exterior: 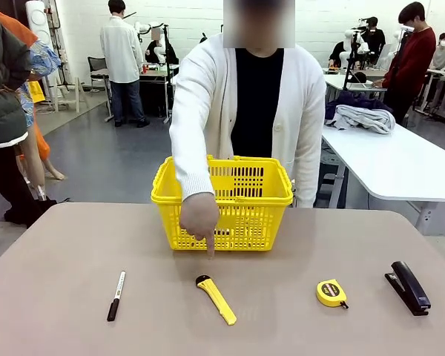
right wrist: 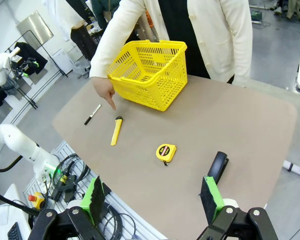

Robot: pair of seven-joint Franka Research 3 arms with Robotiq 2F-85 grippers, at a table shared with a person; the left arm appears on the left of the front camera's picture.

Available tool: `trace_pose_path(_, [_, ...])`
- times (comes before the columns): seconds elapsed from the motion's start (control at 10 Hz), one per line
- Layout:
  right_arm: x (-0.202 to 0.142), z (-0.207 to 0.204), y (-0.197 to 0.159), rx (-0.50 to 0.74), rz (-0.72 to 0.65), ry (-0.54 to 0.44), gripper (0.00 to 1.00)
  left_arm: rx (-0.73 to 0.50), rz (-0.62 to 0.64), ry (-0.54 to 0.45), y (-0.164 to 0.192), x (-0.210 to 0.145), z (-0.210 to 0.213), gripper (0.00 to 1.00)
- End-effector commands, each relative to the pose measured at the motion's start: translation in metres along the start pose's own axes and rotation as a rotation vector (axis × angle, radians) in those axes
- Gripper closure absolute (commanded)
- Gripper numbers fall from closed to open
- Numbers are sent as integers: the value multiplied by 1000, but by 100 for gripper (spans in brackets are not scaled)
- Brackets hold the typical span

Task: Place the items the person wants into the basket.
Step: Pick up the item the person points to and place it in the Market Basket.

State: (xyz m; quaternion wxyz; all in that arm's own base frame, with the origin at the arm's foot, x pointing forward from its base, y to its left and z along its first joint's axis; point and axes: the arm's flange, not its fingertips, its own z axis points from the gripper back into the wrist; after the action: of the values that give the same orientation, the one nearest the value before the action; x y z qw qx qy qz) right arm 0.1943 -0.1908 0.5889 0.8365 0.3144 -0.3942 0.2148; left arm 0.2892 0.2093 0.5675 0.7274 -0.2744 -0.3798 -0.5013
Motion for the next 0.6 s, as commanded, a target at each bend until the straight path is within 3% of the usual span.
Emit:
trace_pose_path(0.0, [0,-2,0,17,11,-15,0,0,-23,-21,1,0,2,0])
trace_pose_path(0.2, [0,-2,0,17,11,-15,0,0,0,0,0,0,0,0])
trace_pose_path(0.3, [0,-2,0,17,11,-15,0,59,4,70,-7,40,-13,0])
trace_pose_path(0.4, [0,-2,0,17,11,-15,0,23,25,212,-35,89,-38,0])
trace_pose_path(0.5, [0,-2,0,17,11,-15,0,6,60,306,-36,142,-57,0])
